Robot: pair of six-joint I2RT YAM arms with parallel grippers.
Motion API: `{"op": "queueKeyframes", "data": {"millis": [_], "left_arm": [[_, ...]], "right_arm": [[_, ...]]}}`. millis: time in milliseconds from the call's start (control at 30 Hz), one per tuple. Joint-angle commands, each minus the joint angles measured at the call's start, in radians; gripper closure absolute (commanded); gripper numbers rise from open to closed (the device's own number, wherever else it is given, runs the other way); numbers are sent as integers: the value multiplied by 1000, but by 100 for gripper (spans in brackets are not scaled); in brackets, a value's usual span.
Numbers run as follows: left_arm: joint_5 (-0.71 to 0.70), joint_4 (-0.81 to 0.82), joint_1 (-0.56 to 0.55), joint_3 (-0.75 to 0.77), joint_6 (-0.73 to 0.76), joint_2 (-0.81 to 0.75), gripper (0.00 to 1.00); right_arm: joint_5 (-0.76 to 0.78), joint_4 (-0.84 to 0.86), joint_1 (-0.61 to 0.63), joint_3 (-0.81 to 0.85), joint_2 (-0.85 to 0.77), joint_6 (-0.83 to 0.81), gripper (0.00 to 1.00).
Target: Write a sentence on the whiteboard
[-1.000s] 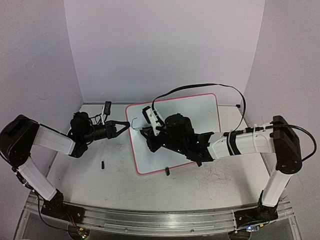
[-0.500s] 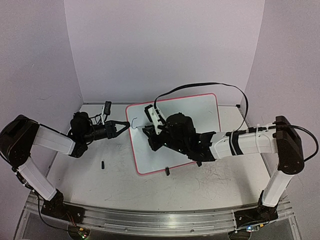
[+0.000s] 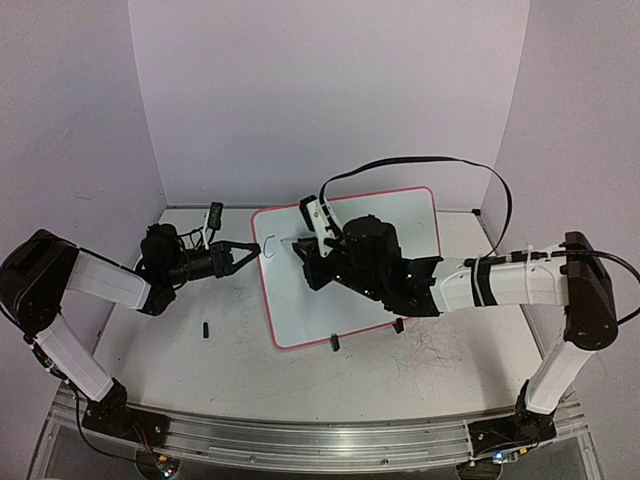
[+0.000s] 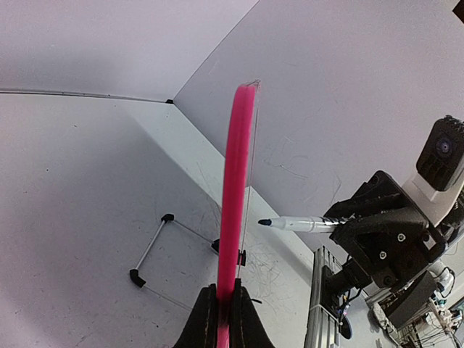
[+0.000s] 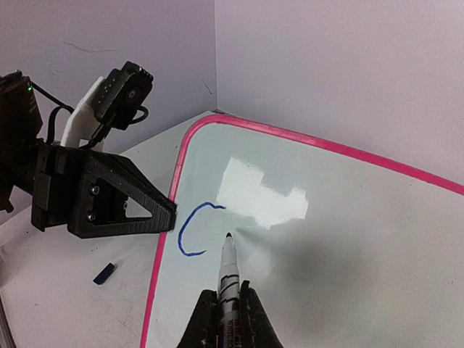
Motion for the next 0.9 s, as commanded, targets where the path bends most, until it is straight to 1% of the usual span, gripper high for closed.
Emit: {"op": "queueKeyframes", "data": {"millis": [0, 867], "left_arm": [[21, 26, -14, 22, -25, 2, 100], [31, 26, -15, 35, -24, 15, 100]], "right_arm": [[-19, 36, 0, 2, 1, -6, 100], [28, 43, -3, 26, 47, -14, 100]]}}
